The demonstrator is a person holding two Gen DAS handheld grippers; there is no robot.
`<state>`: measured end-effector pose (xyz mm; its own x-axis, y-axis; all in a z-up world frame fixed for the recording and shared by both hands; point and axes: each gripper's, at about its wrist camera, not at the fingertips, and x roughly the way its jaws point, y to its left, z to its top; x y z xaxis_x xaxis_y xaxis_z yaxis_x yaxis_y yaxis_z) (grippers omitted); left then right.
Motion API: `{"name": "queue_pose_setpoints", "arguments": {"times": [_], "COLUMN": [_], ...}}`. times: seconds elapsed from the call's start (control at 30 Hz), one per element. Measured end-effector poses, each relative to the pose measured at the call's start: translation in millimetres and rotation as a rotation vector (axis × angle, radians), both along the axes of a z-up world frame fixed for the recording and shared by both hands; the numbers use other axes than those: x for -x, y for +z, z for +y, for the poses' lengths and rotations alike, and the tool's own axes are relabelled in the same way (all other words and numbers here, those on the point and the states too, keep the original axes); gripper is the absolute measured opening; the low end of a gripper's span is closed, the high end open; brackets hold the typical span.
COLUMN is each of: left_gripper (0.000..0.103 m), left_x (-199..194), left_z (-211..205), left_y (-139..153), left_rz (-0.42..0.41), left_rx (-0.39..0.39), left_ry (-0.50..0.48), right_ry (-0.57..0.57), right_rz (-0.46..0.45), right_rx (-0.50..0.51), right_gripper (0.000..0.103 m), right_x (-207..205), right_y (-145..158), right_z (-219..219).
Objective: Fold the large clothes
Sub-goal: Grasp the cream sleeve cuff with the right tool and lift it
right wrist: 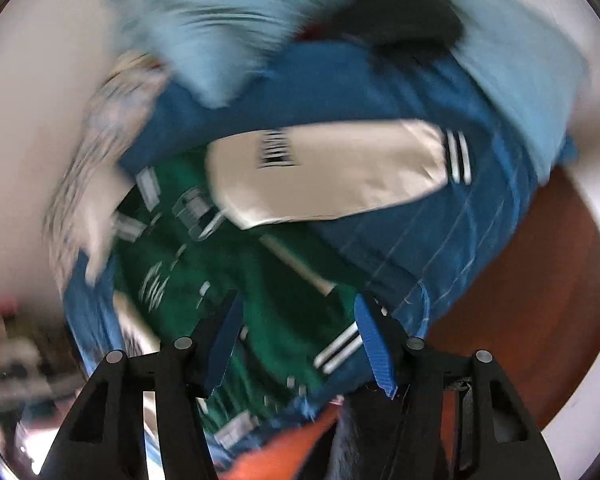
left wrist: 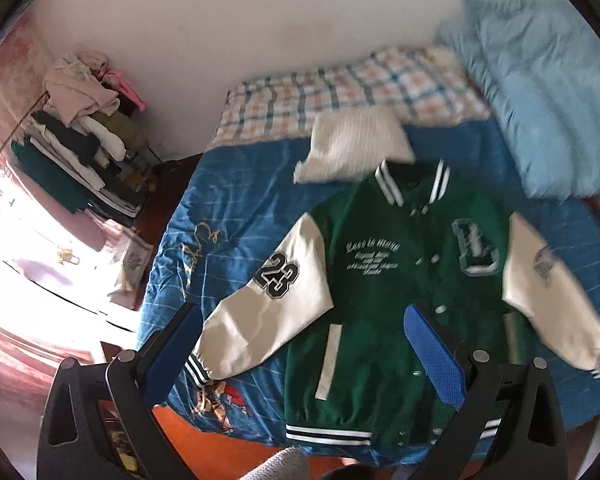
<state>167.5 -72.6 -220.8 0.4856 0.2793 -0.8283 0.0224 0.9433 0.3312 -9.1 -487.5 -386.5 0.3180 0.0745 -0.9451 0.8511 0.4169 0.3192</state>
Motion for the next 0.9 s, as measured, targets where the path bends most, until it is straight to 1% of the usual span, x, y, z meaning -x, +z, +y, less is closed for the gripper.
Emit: {"name": "queue_pose_setpoints", "arguments": {"times": [0.03, 0.07, 0.13, 0.17, 0.23, 0.27, 0.3, 0.37, 0.43, 0.5, 0.53, 0.57, 0.63, 0.67, 0.77, 0.83, 0.87, 0.9], "left_gripper": [0.103, 0.103, 0.103, 0.103, 0.103, 0.103, 0.103, 0.103, 0.103, 0.103, 0.103, 0.103, 0.103, 0.103, 0.103, 0.103, 0.103, 0.103], "left_x": [-8, -12, -23, -27, -36, -40, -45, -52, -60, -67, -70, -73, -82, -86, -97, -105, -110, -114], "left_z": [-7, -12, -21, -25, -33, -35, -38, -46, -55, -66, -73, -80, -97, -105, -133, -153, -163, -171], "left_y": [-21, -34, -77, -98, -130, -153, -172, -200, -228, -245, -253, -259, -273, -277, -289, -297, -302, -305], "left_rz": [0.03, 0.045, 0.086, 0.103, 0.137, 0.163, 0.189, 0.231, 0.261, 0.265, 0.265, 0.265, 0.267, 0.263, 0.245, 0.247, 0.255, 0.26], "left_rx": [-0.02, -0.032, -0.072, -0.088, -0.119, -0.128, -0.136, -0.157, -0.155, -0.157, -0.149, -0.142, -0.124, -0.11, -0.077, -0.049, -0.032, -0.019], "left_ry": [0.006, 0.012, 0.034, 0.044, 0.066, 0.078, 0.088, 0.1, 0.097, 0.086, 0.076, 0.067, 0.044, 0.027, -0.044, -0.097, -0.121, -0.138], "right_ry": [-0.057, -0.129, -0.238, -0.303, -0.424, -0.452, -0.491, -0.537, -0.557, -0.557, -0.556, -0.547, -0.469, -0.451, -0.407, -0.384, -0.372, -0.349], "right_rz": [0.007, -0.006, 0.042, 0.048, 0.063, 0.052, 0.041, -0.012, -0.038, 0.01, 0.027, 0.048, 0.091, 0.086, 0.033, -0.023, -0.039, -0.061], "right_rx": [-0.018, -0.041, -0.047, -0.052, -0.059, -0.065, -0.072, -0.079, -0.051, -0.01, 0.027, 0.048, 0.114, 0.136, 0.255, 0.34, 0.358, 0.39], "right_gripper": [0.061, 0.064, 0.065, 0.068, 0.068, 0.069, 0.07, 0.07, 0.07, 0.072, 0.07, 0.052, 0.028, 0.019, 0.018, 0.017, 0.017, 0.017], "right_x": [6, 15, 30, 40, 57, 58, 62, 61, 51, 34, 25, 18, -7, -13, -42, -70, -79, -98], "right_y": [-27, -61, -104, -130, -180, -195, -215, -247, -260, -260, -259, -256, -246, -239, -199, -166, -158, -144], "right_z": [-20, -44, -76, -96, -133, -145, -160, -181, -193, -196, -198, -201, -210, -212, -235, -262, -268, -283]}}
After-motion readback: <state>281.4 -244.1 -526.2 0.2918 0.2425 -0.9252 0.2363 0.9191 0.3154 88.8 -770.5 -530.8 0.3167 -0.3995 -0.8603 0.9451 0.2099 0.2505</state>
